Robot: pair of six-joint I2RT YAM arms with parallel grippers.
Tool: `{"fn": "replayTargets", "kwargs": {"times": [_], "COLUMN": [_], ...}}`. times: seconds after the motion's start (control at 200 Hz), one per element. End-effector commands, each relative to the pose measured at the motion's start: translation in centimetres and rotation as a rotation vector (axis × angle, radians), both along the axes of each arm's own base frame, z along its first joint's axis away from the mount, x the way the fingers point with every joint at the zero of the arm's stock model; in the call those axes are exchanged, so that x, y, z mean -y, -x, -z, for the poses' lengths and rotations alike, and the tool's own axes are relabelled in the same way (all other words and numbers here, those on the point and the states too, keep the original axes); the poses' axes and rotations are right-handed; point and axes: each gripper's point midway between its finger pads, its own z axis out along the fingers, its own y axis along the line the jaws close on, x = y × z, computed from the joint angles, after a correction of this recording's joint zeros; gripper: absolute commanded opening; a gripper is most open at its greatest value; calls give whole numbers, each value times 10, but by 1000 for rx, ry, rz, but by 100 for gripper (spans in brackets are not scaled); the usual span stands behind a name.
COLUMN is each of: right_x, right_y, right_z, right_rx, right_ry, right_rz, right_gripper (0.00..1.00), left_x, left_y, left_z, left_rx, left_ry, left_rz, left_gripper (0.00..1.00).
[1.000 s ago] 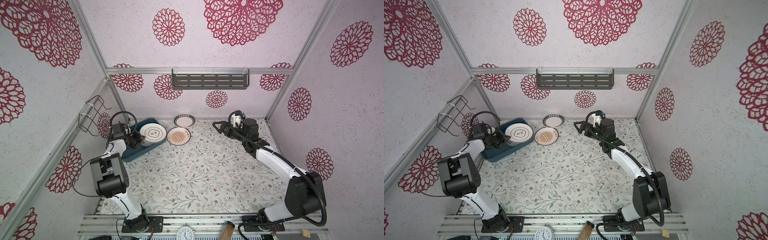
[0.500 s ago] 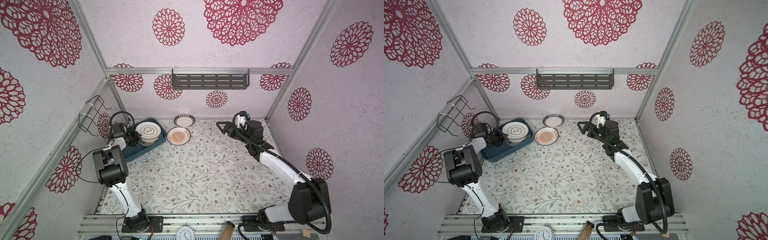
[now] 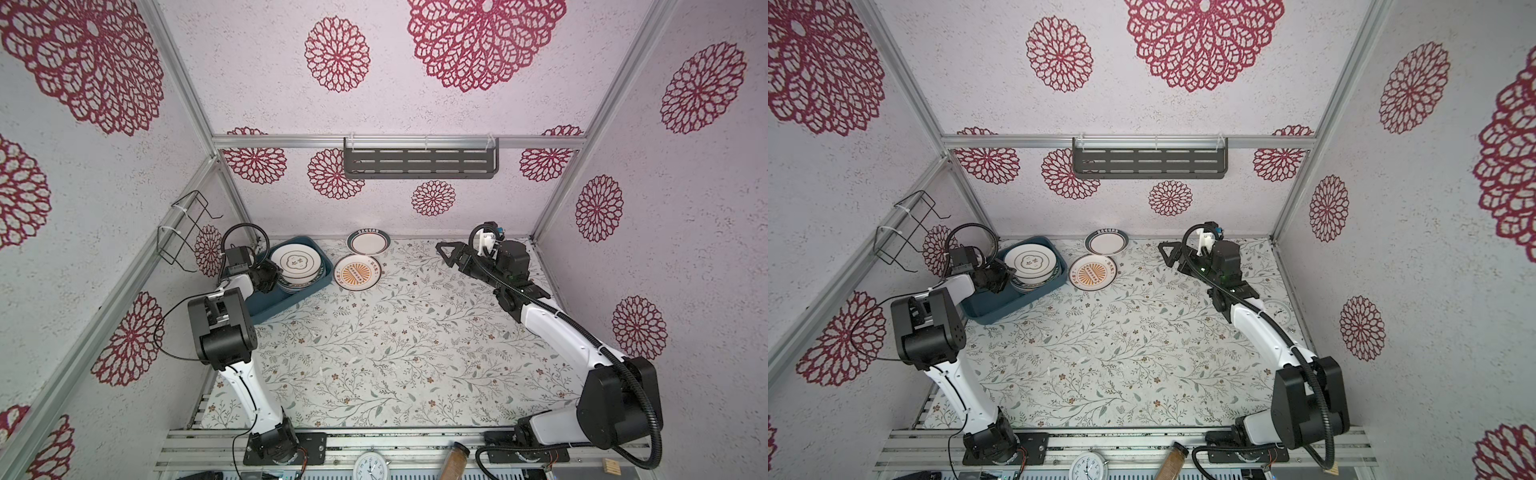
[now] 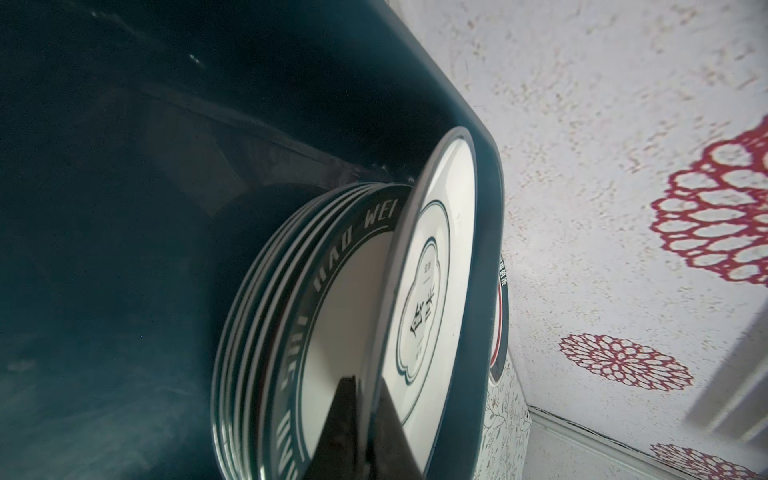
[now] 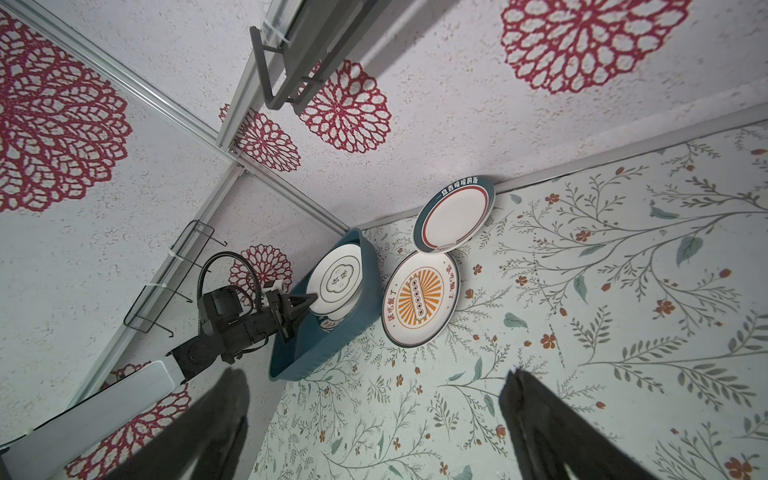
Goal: Place the plates into the plastic bin on the countertop
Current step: 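Lower the cloud-emblem plate against the stacked plates and open the left gripper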
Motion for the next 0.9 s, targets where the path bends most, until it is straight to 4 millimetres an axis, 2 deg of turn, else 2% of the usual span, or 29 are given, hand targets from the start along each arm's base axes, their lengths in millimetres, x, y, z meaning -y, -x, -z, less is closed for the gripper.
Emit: {"fn": "replayTargets", "kwargs": {"times": [0.0,0.29,0.385,0.52,0.711,0.891], "right_x": [4,11,14,13,7,-7], "right_y": [-4,-7,-11,-17,-30,-48], "right_z": [-12,6,24,47,67,81], "right_rx": [40,15,-13,-61,-101,-136], "right_ry": [-15,28,63,69,35,4], "right_rz": [18,53,76,77,79,33], "right_gripper": [99,99,99,99,99,99], "left_x": [9,10,11,13,7,0], "left_y": [-7,-4,-1,6,19,32], "left_z": [0,-10,-11,-9,-1,-10], "left_rx": [2,-58,-96,-180,-304,-342], "left_ry": [-28,-135,-180,-245,-268,-322], "left_rz": [19,32,29,24,9,0], "left_gripper": [28,56,62,66,69,74]}}
